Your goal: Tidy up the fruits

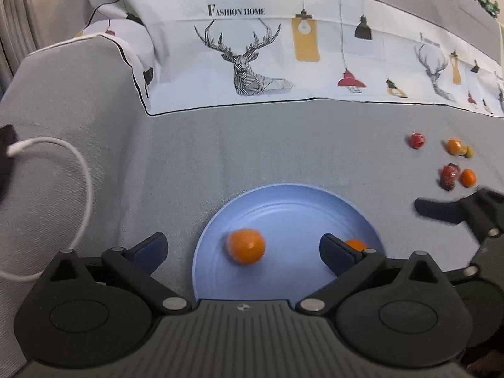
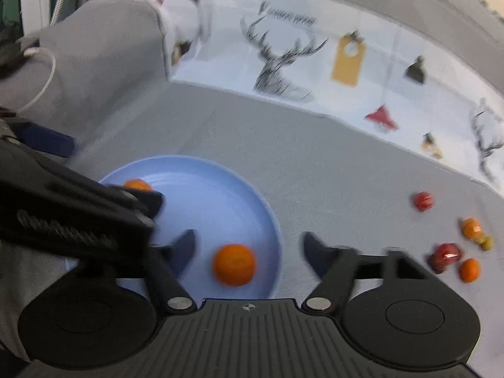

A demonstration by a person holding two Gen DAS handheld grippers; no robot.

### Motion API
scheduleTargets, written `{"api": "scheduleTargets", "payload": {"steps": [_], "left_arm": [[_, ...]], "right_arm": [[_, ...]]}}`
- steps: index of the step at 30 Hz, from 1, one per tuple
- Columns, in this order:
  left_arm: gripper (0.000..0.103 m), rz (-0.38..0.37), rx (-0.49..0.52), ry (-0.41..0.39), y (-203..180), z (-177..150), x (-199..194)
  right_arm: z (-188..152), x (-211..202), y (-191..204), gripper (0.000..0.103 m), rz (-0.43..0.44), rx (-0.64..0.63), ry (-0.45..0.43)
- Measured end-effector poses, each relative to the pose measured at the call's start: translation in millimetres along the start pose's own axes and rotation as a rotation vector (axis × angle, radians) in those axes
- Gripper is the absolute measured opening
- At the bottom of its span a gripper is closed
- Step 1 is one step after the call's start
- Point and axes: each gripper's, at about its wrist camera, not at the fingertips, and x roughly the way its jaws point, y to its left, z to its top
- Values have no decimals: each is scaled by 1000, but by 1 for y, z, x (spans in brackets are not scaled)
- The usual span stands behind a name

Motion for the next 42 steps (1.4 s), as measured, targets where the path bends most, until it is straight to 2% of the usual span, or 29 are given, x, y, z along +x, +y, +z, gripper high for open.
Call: {"api": "scheduleTargets", "payload": {"steps": [4, 10, 14, 16, 20, 31, 42], "left_arm": [[103, 36, -32, 5, -1, -13, -35], [103, 81, -115, 77, -6, -58, -96], [103, 124, -55, 27, -19, -87, -135], [103, 122, -40, 5, -28, -94, -150], [103, 104, -50, -37, -39, -104, -177], [103, 128, -26, -151, -58, -117, -228], [103, 146, -55, -181, -54, -125, -245]], "right_arm": [[-11, -46, -9, 95, 13, 6, -17], [-52, -132, -11, 101, 61, 44, -8], [-76, -182, -9, 102, 58, 75, -74], [-80, -199, -9, 102, 39, 77, -125], [-88, -221, -12, 102, 23, 96, -175], [-102, -265, -9, 102, 24, 82, -272], [-107, -278, -4, 102, 35, 80, -298]]}}
